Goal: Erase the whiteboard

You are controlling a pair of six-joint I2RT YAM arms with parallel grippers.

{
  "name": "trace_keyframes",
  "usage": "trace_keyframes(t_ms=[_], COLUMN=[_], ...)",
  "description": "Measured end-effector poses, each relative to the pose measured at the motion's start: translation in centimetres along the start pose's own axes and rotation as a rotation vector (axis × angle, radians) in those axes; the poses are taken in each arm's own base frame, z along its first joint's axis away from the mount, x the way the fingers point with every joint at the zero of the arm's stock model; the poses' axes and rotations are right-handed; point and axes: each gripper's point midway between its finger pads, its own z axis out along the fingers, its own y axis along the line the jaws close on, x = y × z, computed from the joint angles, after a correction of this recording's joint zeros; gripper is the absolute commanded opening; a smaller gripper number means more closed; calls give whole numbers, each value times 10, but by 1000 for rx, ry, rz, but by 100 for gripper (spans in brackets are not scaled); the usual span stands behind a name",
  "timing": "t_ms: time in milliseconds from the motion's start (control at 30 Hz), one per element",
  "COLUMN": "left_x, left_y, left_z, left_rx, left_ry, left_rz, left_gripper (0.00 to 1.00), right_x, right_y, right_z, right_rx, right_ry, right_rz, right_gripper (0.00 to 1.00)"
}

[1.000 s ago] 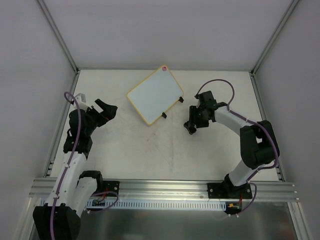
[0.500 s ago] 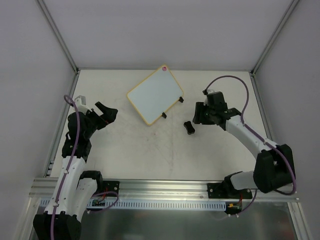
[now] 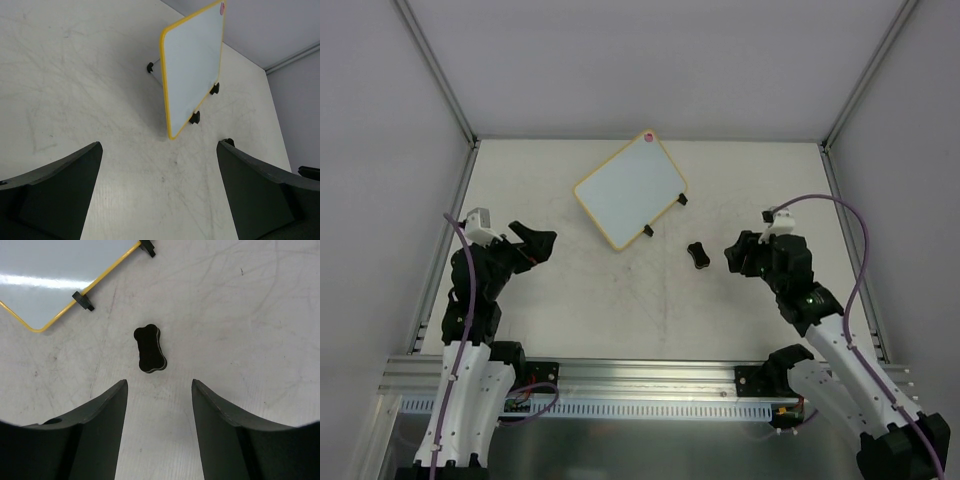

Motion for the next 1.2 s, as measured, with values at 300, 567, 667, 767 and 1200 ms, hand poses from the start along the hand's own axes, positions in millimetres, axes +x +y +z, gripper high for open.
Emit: trace_keyframes(t_ms=[300,567,667,767,1200], left_x=[19,26,29,30,31], left_y=[-6,-5,-3,-2,0], left_z=[-20,-24,-23,-22,-22], left_rx=[101,108,100,95,91], left_ry=[-24,-10,2,8,15], left_rz=[26,37,35,33,31], left_gripper=[99,99,99,99,99], right_x=[15,28,26,24,22], right_y=[-8,-14,-13,-13,-14], right_z=[-14,-11,-11,-11,-10], right_rx=[-36,-37,-38,-38,-28], right_ry=[-188,-213,-222,-230,-238], right_rz=[31,48,50,53,63], right_gripper=[59,60,60,60,59])
